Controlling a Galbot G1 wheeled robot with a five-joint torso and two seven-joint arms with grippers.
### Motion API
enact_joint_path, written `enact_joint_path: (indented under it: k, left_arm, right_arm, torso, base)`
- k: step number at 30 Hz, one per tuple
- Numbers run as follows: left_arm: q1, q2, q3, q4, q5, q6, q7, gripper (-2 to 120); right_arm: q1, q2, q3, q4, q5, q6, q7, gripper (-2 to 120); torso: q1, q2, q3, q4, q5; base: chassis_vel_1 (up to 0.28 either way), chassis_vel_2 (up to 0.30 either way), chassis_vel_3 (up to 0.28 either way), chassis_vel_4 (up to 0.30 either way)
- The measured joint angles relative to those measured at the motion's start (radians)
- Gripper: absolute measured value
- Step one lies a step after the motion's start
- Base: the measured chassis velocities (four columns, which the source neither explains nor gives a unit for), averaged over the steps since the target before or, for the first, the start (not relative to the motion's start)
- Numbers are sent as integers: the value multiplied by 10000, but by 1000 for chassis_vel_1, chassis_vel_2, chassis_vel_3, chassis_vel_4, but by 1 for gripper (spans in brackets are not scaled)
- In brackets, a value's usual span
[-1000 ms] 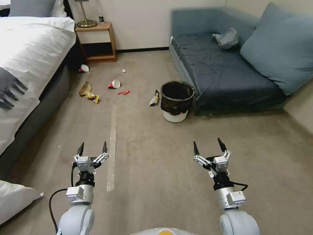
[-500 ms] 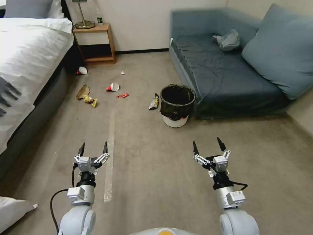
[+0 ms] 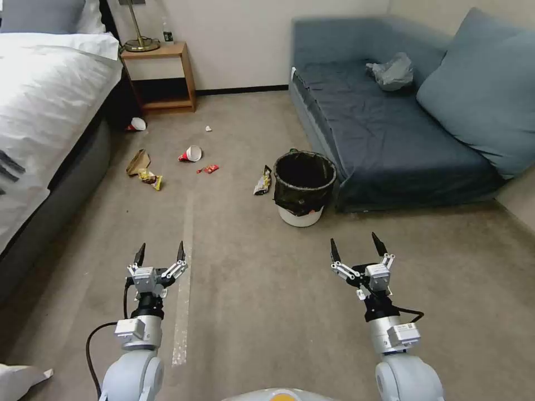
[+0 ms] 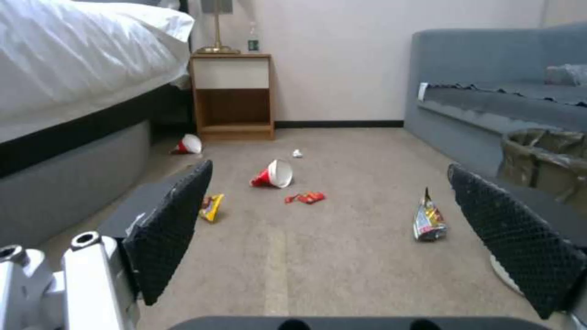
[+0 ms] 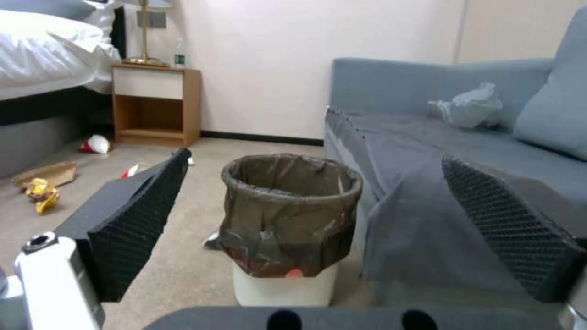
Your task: Pick up the trash can from the floor.
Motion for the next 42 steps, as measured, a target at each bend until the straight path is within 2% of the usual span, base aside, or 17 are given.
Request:
enact_joint_path:
  k: [42]
  left_arm:
    - [-129, 7, -9, 193, 36, 0, 13, 96]
  right_arm:
    - [266, -87, 72, -169, 125, -74, -155, 100]
  torso:
    - [0, 0, 0, 0, -2]
  base:
    - [-89, 92, 94, -89]
